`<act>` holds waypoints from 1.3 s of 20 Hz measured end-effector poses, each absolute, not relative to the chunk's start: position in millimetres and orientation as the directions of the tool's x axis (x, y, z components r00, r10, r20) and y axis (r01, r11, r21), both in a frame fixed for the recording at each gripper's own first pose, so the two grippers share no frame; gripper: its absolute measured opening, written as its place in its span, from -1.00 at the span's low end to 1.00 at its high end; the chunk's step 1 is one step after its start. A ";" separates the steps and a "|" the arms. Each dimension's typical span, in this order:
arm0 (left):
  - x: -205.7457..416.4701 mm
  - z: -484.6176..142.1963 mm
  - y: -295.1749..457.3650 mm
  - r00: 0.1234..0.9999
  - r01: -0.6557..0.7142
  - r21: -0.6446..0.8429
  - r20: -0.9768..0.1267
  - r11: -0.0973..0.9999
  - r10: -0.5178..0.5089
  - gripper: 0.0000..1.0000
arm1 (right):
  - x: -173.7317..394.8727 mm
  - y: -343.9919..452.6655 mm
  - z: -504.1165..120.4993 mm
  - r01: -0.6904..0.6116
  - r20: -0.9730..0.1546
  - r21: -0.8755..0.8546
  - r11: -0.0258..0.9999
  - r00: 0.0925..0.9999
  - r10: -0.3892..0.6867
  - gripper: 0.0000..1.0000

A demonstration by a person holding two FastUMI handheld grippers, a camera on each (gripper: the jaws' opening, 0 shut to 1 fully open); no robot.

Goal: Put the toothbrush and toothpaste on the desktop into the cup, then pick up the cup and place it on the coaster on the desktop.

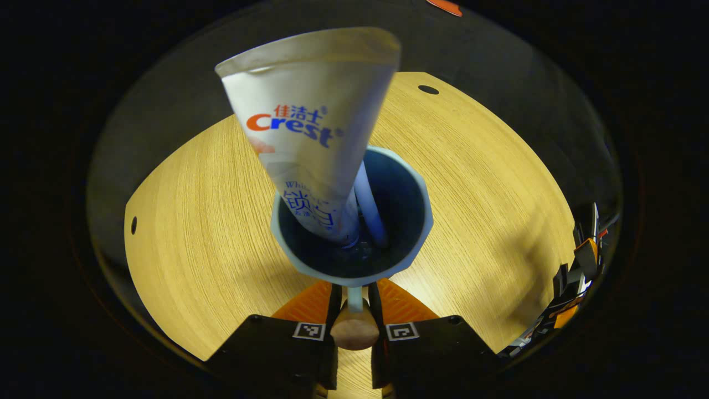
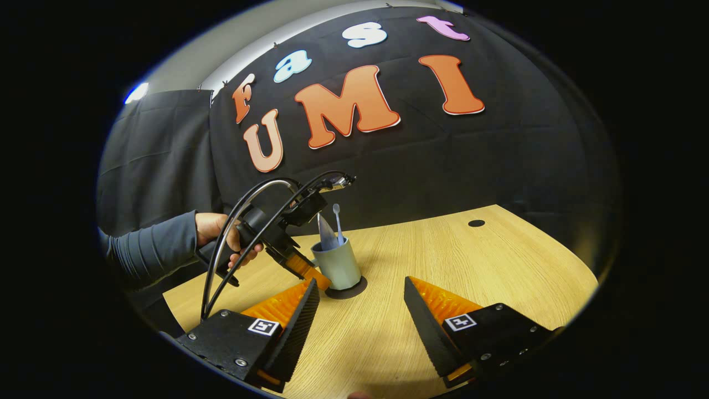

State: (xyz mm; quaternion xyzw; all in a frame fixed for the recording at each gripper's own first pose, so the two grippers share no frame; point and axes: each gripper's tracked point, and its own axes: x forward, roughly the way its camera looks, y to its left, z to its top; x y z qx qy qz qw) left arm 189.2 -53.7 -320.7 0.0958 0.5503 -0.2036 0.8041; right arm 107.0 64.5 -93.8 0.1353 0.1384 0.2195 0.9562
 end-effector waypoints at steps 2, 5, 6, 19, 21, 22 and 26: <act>190.4 -333.3 -40.2 0.299 0.410 -0.086 -0.928 0.908 -0.222 -0.50 | 106.7 64.1 -94.2 -0.377 -0.207 0.327 0.866 0.866 0.455 0.85; 199.9 -345.1 -22.2 0.326 0.408 -0.060 -0.923 0.911 -0.206 -0.43 | 106.0 64.3 -93.7 -0.376 -0.210 0.319 0.870 0.867 0.451 0.86; 205.9 -345.6 -16.0 0.346 0.411 -0.044 -0.917 0.911 -0.200 -0.43 | 105.9 64.2 -92.6 -0.372 -0.214 0.314 0.873 0.869 0.447 0.86; 232.0 -268.6 42.2 0.824 0.203 0.083 -0.553 0.976 -0.124 0.99 | 106.9 94.9 -24.2 -0.356 -0.117 0.166 0.920 0.919 0.377 0.86; 231.8 -267.5 43.0 0.901 0.122 0.096 -0.428 0.988 -0.070 0.94 | 94.8 111.8 -5.4 -0.384 -0.077 0.116 0.916 0.916 0.394 0.86; 224.9 -258.0 46.3 0.928 0.081 0.102 -0.372 0.992 -0.037 0.94 | 89.7 121.4 3.4 -0.397 -0.059 0.099 0.913 0.913 0.404 0.85; 215.7 -251.8 47.7 0.985 -0.069 0.111 -0.151 0.991 0.086 0.93 | 69.9 151.2 28.0 -0.419 0.004 0.023 0.908 0.908 0.419 0.86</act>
